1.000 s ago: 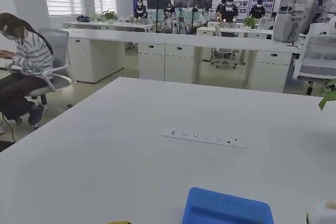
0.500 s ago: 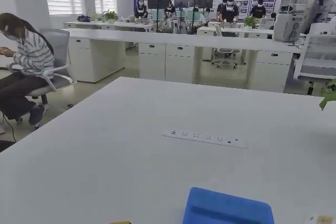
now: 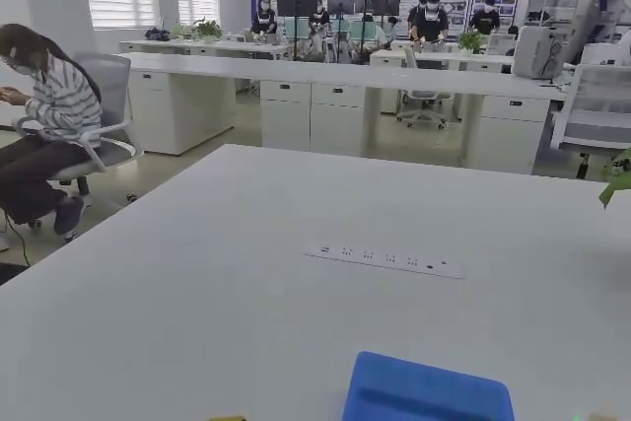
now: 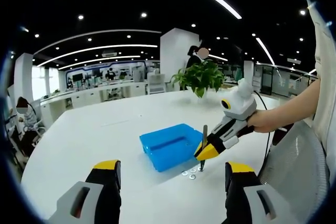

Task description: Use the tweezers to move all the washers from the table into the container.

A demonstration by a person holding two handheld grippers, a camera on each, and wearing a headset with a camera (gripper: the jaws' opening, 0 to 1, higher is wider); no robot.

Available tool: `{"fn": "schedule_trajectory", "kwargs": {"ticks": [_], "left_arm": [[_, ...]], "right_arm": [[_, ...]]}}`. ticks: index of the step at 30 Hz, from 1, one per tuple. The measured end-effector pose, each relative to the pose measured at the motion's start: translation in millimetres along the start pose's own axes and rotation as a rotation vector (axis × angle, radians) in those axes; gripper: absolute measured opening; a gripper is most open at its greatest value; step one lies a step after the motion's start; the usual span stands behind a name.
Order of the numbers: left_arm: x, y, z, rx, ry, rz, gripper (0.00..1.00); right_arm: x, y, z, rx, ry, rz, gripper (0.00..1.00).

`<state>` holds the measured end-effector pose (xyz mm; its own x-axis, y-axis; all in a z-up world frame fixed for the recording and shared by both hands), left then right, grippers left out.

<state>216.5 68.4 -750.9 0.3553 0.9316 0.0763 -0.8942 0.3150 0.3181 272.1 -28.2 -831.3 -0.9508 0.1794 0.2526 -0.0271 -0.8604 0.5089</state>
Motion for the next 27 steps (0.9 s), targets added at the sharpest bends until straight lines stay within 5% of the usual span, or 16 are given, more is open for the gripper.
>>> {"fn": "schedule_trajectory", "kwargs": {"ticks": [8, 15, 27], "left_arm": [[0.8, 0.0, -0.5, 0.002, -0.003, 0.004, 0.82], [-0.8, 1.1, 4.4, -0.022, 0.012, -0.006, 0.83], [-1.7, 1.2, 3.9, -0.019, 0.005, -0.007, 0.82]], "right_arm": [[4.5, -0.1, -0.7, -0.005, 0.039, -0.019, 0.03], [-0.3, 4.2, 2.9, -0.146, -0.188, -0.008, 0.03], [-3.5, 27.8, 34.5, -0.249, -0.214, 0.003, 0.03]]}}
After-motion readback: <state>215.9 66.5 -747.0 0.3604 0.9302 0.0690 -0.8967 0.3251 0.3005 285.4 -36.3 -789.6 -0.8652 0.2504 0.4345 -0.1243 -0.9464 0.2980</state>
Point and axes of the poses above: the centre of the closed fingertips' face, and the gripper's own axes: y roughly backward along the fingers, x roughly to its left, z roughly out of its top, the point moved 1 cm from there along y, roughly backward along the fingers, and after that the axes turned 12 degrees about z, right-handed, at the moved point
